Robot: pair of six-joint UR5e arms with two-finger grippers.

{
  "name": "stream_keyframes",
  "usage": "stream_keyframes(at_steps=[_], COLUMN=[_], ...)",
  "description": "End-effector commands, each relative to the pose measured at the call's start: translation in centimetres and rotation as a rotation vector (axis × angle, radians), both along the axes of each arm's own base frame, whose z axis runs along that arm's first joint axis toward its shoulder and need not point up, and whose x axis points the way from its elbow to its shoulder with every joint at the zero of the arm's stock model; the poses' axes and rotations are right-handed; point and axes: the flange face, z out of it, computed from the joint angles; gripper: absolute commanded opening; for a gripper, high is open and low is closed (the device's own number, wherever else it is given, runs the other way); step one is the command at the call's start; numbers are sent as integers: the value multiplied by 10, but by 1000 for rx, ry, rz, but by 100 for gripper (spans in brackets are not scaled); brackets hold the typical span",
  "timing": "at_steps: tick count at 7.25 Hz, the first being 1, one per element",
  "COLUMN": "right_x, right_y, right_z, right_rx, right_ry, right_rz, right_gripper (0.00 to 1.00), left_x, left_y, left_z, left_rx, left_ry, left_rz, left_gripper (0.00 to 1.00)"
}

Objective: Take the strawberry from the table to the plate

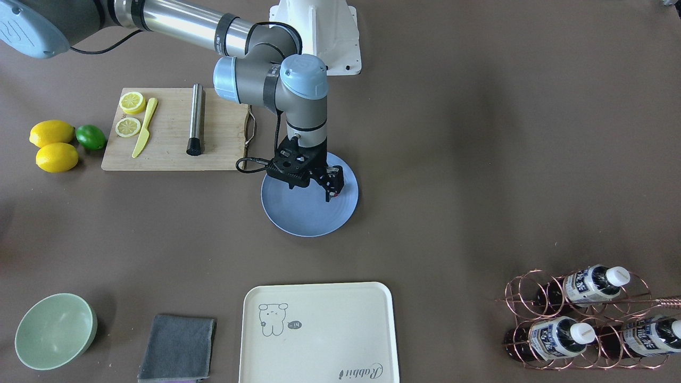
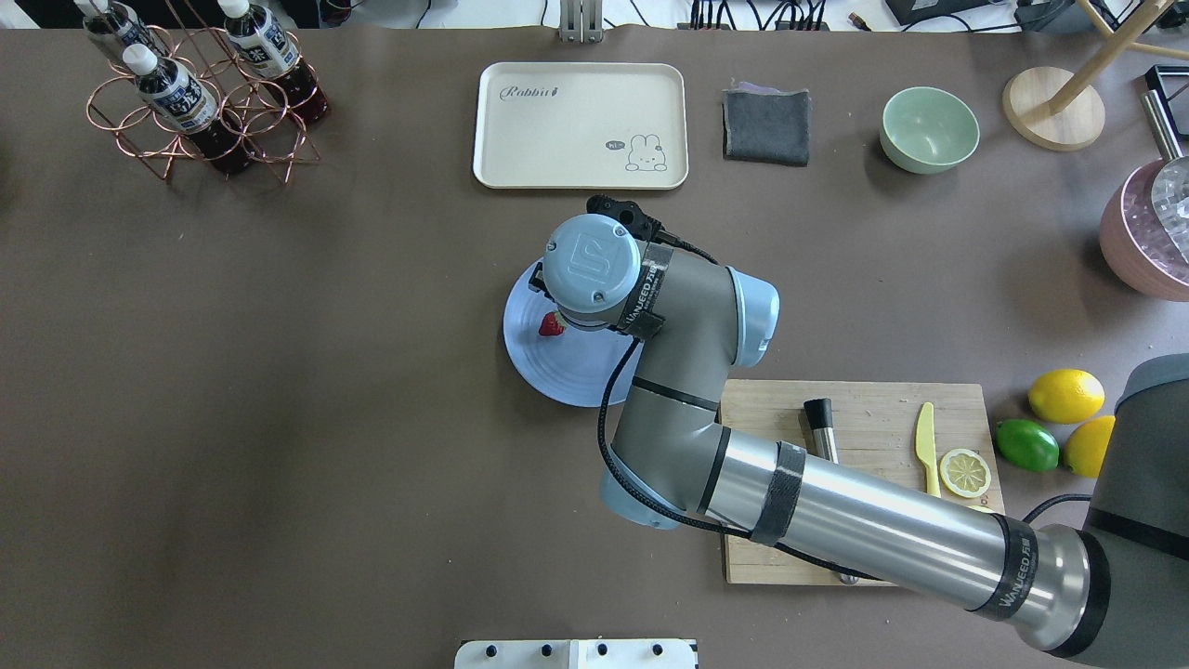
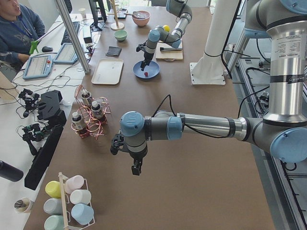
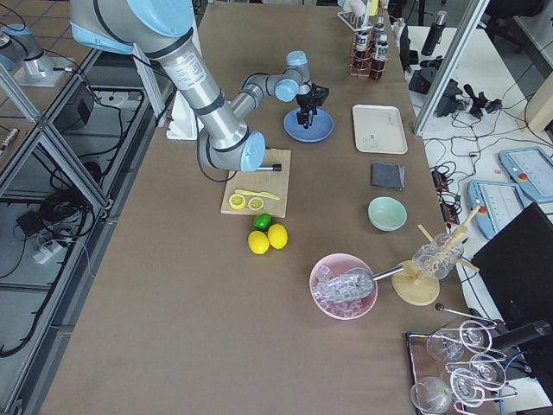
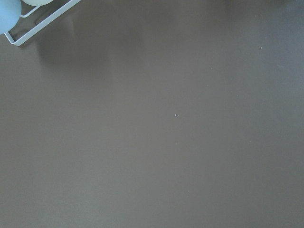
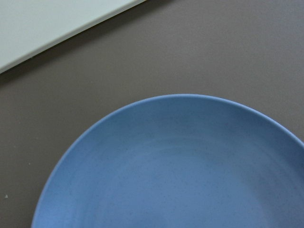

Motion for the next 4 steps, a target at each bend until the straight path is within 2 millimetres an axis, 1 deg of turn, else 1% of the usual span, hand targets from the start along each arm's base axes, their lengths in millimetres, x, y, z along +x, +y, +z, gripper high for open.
stream_keyframes(at_steps=[1, 2, 3, 4], right_x=[61, 105, 155, 205], right_y=[-34, -55, -72, -85], right_z=[-19, -13, 18, 54], right_rx=[-38, -46, -31, 30], right_ry=[4, 20, 27, 60], right_rz=[-30, -75, -136, -199], right_gripper=[100, 100, 100, 100], left_x=[0, 0, 0, 0], left_y=[0, 1, 4, 8], left_z=[0, 1, 3, 7], left_rx=[-1, -2, -7, -14], left_ry=[0, 0, 0, 1], left_rz=[0, 0, 0, 0], left_gripper=[99, 99, 99, 99])
